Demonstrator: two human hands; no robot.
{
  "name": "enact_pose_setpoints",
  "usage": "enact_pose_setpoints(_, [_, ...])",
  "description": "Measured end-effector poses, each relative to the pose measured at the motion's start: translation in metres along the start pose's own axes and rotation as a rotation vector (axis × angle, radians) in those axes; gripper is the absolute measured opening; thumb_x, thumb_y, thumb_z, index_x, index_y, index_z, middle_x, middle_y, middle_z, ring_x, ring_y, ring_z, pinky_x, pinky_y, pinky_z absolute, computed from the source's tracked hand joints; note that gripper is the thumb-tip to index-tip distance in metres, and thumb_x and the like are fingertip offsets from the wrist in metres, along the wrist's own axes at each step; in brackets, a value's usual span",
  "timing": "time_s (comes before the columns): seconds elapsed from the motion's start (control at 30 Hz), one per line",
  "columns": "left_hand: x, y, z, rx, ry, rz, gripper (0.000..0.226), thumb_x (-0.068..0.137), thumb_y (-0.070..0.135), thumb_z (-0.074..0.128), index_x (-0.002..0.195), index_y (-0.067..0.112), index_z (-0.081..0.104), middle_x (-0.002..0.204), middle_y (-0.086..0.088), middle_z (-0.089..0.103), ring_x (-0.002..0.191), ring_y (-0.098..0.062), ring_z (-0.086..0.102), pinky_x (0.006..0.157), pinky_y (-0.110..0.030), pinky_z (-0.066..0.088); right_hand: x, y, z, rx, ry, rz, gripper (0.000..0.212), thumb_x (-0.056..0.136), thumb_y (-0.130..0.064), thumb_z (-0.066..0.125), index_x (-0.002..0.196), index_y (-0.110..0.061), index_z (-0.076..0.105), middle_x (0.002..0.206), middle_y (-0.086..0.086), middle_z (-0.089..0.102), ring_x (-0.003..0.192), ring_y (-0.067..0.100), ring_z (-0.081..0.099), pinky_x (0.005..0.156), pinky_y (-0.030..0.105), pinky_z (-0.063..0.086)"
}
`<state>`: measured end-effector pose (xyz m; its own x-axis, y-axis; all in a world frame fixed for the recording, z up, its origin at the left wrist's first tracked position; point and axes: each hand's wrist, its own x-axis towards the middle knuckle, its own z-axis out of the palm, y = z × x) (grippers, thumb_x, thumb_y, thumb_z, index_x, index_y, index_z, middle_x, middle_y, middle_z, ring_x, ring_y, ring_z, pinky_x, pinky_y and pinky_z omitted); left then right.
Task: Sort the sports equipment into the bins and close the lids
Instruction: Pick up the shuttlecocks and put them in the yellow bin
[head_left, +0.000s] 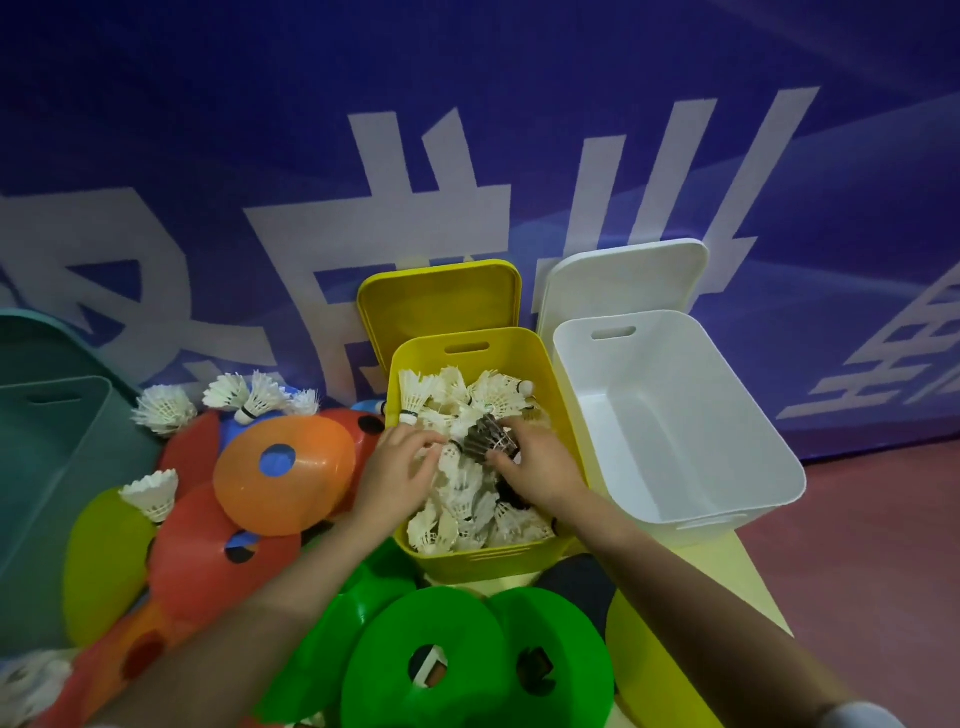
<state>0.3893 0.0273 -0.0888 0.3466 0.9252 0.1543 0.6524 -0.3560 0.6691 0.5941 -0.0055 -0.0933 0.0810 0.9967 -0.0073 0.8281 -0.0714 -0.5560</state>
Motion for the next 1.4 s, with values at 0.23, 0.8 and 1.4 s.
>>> enact_pose_setpoints(0.23, [-0.022, -0.003, -0.002, 0.109, -0.019, 0.020, 0.022, 0.090, 0.033, 0.062, 0.109, 0.026, 0.069, 0.094, 0.018, 0.057, 0.103, -0.012, 0.053, 0.104, -0.039, 0.039, 0.009, 0.007, 0.016, -0.166, -0.081, -0.026, 0.051, 0.086, -0.041, 0.065, 0.130, -0.020, 0.050, 0.109, 0.009, 0.061, 0.099, 0.026, 0.058, 0.074, 0.034, 0.049])
enact_pose_setpoints(0.8, [-0.011, -0.002, -0.051, -0.267, 0.010, -0.081, 0.025, 0.098, 0.018, 0.048, 0.116, 0.025, 0.064, 0.117, 0.008, 0.058, 0.108, -0.004, 0.053, 0.086, -0.014, 0.040, -0.018, -0.014, -0.005, -0.030, 0.111, -0.005, 0.062, 0.088, -0.043, 0.061, 0.141, -0.016, 0.043, 0.136, 0.006, 0.051, 0.130, 0.023, 0.040, 0.102, 0.035, 0.037])
enact_pose_setpoints(1.4, [-0.196, -0.196, -0.211, -0.319, 0.075, -0.214, 0.021, 0.088, 0.022, 0.050, 0.101, 0.030, 0.064, 0.103, 0.003, 0.061, 0.095, -0.001, 0.060, 0.081, -0.012, 0.046, -0.082, -0.270, 0.216, 0.487, -0.201, -0.158, 0.015, 0.088, -0.012, 0.061, 0.100, -0.015, 0.071, 0.087, -0.005, 0.067, 0.074, -0.004, 0.058, 0.072, 0.018, 0.044])
